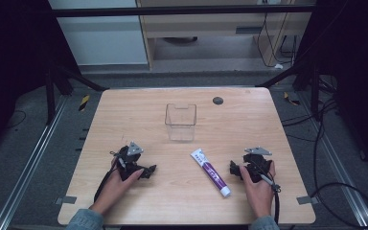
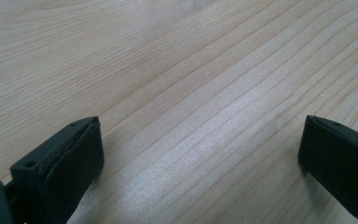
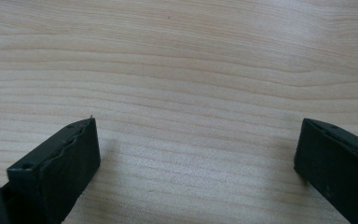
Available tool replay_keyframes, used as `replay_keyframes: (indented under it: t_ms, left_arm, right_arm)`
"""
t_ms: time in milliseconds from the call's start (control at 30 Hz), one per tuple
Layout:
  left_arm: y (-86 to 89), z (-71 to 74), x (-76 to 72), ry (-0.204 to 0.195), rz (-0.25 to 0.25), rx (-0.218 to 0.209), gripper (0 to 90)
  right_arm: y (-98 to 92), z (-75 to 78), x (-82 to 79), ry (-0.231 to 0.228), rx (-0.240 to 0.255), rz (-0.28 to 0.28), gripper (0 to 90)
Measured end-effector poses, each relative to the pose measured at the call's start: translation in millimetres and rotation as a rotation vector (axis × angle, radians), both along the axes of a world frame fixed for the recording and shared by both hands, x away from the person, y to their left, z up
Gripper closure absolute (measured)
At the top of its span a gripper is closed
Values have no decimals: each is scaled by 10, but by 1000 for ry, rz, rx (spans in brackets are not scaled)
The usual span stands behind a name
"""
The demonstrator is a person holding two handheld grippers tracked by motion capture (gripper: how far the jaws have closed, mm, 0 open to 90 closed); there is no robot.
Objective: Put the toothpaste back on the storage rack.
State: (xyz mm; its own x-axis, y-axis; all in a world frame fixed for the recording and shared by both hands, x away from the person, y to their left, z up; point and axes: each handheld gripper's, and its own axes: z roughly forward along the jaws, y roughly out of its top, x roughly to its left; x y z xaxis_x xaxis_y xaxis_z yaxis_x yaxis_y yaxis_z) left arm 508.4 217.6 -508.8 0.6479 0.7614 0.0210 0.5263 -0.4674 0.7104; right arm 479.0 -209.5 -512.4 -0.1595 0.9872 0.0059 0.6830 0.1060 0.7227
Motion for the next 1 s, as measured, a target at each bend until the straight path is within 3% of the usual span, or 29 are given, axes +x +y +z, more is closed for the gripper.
replay_keyframes:
  t_ms: [133,367,467,567,600,800,933,967,1000]
  left_arm:
    - [0,0,1,0,0,0,0]
    - [-1,0,0,0,1,1,0]
    - [-1,0,-2,0,2,1,0]
    - [-1,0,-3,-1,3,0,0]
    - [0,1,-3,0,3,1,0]
    - [-1,1,-4,0,4,2,0]
    - [-1,1,-4,0,4,2,0]
    - [-1,1,-4,0,4,2,0]
    - [-1,1,-4,0,4,2,0]
  right_arm:
    - [4,-2,19,-2,-2,-8,3]
    - [-39,0,20,-5,3,32,17]
    - [-67,13,-5,-25,2,65,110]
    - [-73,63,-41,-26,35,103,126]
    - [-43,155,-103,-26,41,138,126]
    - [173,467,-297,-12,-58,242,147]
    - [374,624,-321,14,-140,305,191]
    - [374,624,-321,14,-140,305,191]
    - [457,681,-300,34,-213,315,236]
